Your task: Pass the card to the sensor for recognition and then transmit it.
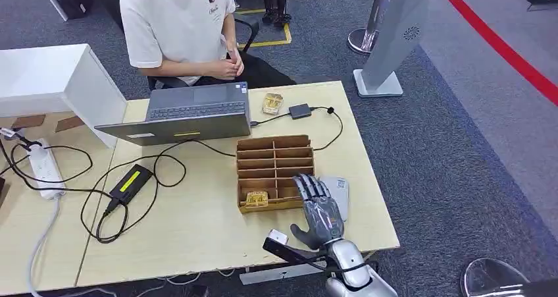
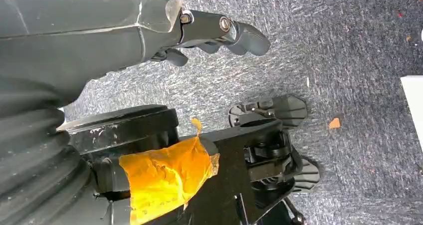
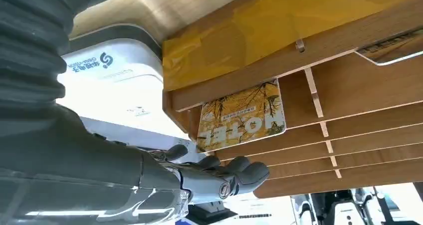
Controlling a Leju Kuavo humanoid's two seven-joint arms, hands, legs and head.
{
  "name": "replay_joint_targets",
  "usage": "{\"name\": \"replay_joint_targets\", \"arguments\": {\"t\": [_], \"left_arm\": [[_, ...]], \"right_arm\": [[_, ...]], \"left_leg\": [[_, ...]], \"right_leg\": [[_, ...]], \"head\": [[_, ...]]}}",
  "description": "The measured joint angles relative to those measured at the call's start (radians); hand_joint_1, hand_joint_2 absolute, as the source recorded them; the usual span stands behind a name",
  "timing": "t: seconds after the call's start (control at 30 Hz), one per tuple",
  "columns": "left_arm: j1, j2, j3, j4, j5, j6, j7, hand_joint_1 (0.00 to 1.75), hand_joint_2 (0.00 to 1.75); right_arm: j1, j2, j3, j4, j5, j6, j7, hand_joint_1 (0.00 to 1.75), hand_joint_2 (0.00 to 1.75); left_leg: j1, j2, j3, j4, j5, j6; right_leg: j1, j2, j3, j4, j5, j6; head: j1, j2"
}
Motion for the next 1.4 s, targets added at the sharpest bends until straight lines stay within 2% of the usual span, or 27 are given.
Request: {"name": "replay_joint_targets", "arguments": {"t": [0.23, 0.33, 1.4], "left_arm": [[0.0, 0.0, 0.0, 0.0, -0.003, 0.003, -0.002, 0.0, 1.75], [-0.001, -0.002, -0.021, 0.0, -0.027, 0.032, -0.023, 0.0, 1.75], [-0.001, -0.006, -0.042, 0.0, -0.039, 0.027, -0.019, 0.0, 1.75]], "right_arm": [[0.002, 0.001, -0.005, 0.0, 0.0, 0.0, 0.0, 0.0, 1.75], [0.003, 0.005, -0.016, -0.001, 0.011, 0.0, 0.0, 0.0, 1.75], [0.003, 0.015, -0.035, -0.012, 0.014, 0.003, 0.0, 0.0, 1.75]], "left_leg": [[0.0, 0.0, 0.0, 0.0, 0.0, 0.0], [0.0, 0.0, 0.0, 0.0, 0.0, 0.0], [0.0, 0.0, 0.0, 0.0, 0.0, 0.0]], "right_leg": [[0.0, 0.0, 0.0, 0.0, 0.0, 0.0], [0.0, 0.0, 0.0, 0.0, 0.0, 0.0], [0.0, 0.0, 0.0, 0.0, 0.0, 0.0]], "head": [[0.0, 0.0], [0.0, 0.0], [0.0, 0.0]]}}
